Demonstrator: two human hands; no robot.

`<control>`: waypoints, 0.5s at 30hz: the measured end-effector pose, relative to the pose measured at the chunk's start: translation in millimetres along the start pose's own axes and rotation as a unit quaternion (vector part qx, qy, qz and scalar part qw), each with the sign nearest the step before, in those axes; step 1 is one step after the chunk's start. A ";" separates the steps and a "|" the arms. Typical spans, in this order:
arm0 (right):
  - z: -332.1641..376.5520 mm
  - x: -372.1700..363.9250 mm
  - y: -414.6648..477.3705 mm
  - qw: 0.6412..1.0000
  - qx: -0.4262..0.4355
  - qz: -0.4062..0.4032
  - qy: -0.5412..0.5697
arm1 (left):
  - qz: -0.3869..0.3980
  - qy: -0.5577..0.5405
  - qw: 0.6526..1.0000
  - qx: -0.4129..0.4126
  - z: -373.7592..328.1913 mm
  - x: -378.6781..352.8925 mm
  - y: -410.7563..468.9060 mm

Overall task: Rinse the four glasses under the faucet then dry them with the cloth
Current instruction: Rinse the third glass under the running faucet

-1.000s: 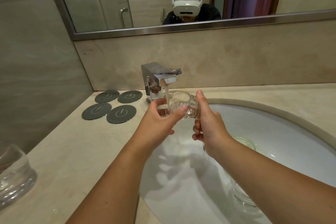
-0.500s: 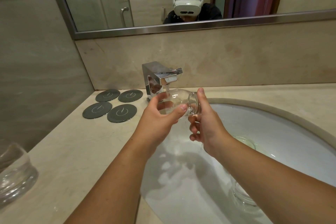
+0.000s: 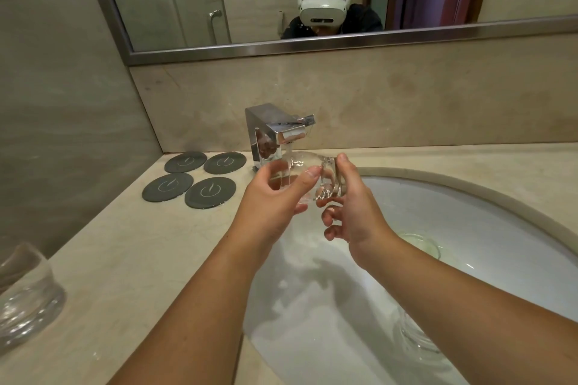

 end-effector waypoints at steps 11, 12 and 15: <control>-1.6 3.7 4.7 1.000 -0.007 -0.001 0.017 | 0.055 -0.070 0.996 0.015 2.1 -9.4 -2.1; -1.4 3.3 4.8 1.000 -0.003 0.002 0.020 | 0.049 -0.073 0.996 0.029 2.2 -9.7 -2.4; -0.7 2.1 4.0 1.000 0.013 0.007 0.008 | 0.026 -0.040 0.997 0.052 2.8 -8.3 -2.8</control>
Point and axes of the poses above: each hand's wrist, its own y-axis towards the middle knuckle, its own x-axis out of the back of the hand, z = x × y, the point moved 6 cm from there along y, towards the middle knuckle, and after that the axes turned 6 degrees about -x, right-handed, at the moved point
